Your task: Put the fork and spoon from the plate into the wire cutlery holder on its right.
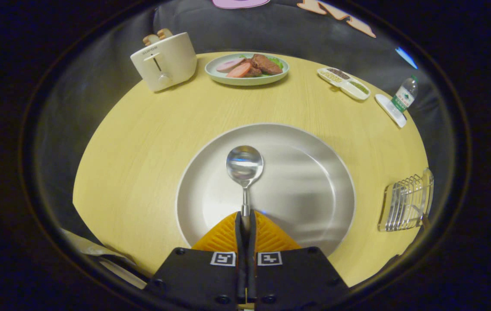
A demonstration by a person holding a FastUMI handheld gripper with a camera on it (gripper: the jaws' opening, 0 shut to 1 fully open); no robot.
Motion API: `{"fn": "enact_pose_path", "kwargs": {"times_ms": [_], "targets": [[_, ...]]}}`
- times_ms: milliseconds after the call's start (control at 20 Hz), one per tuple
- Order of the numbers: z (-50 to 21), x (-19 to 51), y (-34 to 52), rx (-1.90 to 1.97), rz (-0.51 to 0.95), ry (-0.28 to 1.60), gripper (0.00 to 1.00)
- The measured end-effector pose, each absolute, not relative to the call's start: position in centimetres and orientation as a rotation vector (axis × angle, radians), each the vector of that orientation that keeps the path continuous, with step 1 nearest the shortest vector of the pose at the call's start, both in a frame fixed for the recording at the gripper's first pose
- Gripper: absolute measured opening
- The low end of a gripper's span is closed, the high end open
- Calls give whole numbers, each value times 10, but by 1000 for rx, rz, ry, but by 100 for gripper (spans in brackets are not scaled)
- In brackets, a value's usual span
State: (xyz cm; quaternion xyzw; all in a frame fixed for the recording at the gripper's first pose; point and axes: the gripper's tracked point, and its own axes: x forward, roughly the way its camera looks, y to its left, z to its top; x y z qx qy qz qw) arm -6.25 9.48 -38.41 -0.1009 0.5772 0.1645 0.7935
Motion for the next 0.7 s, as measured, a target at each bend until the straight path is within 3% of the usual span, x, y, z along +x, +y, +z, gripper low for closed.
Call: {"fn": "enact_pose_path", "kwargs": {"times_ms": [700], "targets": [[-325,-57,40,-157,391,1302,5]]}}
